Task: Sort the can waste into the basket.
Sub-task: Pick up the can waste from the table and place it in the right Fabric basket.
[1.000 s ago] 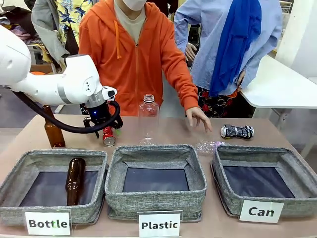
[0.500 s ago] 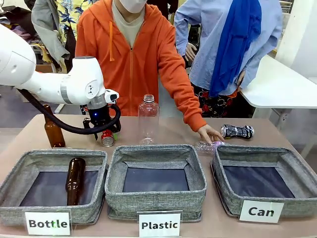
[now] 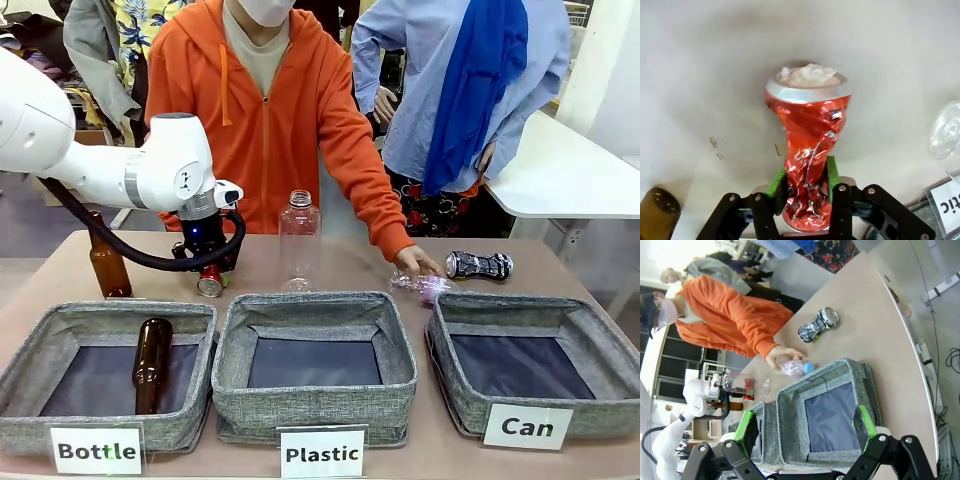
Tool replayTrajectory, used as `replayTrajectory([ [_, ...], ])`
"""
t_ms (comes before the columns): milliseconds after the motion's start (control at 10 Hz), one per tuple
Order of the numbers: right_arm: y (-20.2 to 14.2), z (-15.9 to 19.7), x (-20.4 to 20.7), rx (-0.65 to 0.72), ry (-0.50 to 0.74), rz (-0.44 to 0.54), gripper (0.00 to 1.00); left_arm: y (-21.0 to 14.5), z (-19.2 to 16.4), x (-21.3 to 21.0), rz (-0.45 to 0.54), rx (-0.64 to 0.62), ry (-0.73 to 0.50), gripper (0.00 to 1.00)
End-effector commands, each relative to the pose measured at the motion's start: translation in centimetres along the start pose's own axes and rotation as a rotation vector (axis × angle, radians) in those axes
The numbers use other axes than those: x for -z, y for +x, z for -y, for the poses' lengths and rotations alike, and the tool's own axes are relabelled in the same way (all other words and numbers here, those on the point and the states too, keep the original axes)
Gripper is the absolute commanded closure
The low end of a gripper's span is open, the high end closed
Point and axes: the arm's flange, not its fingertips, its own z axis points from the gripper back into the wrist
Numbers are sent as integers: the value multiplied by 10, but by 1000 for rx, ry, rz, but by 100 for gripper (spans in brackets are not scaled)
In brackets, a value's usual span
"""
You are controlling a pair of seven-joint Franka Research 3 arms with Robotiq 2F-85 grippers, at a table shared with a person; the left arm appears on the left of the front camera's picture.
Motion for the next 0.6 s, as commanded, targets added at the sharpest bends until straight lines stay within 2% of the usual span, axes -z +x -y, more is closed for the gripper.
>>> replayTrajectory([
  [0,2,1,0,-20,29,15,0,2,-1,-6,-5,-4,30,100],
  [300,2,1,0,-20,29,15,0,-3,-15,-28,20,-2,4,100],
  [500,2,1,0,-20,29,15,0,-28,-26,-76,47,55,-50,100],
])
